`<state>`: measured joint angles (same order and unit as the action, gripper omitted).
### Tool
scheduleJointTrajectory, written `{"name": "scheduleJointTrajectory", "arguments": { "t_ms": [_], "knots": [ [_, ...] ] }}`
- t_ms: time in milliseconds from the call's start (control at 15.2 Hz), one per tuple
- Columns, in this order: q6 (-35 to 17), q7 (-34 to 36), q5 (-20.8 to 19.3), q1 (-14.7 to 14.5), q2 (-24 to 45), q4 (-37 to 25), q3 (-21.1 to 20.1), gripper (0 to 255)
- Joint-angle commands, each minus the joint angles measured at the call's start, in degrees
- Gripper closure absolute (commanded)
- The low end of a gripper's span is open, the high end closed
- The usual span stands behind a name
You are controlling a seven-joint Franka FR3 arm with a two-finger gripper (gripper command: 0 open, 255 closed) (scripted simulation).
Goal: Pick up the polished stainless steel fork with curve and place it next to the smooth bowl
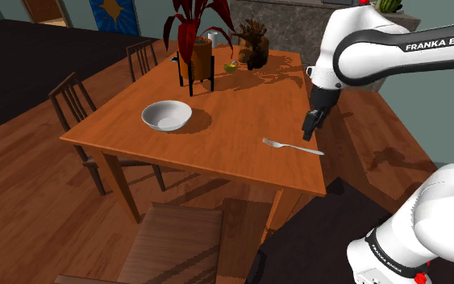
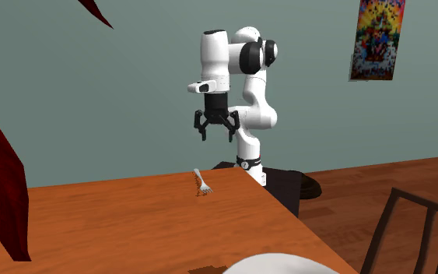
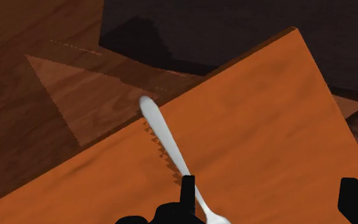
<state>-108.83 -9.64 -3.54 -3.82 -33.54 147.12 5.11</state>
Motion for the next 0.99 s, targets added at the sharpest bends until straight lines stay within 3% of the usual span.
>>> {"name": "scheduleJointTrajectory", "arguments": {
  "t_ms": [0, 462, 924],
  "knots": [
    [-5.6, -3.9, -0.3, -0.7, 3.2, 0.6, 1.5, 0],
    [-22.6, -17.9, 2.4, -4.2, 17.4, -1.6, 6.0, 0],
    [-28.7, -19.4, 3.6, -4.8, 21.7, 0.0, 6.4, 0]
  ]
}}
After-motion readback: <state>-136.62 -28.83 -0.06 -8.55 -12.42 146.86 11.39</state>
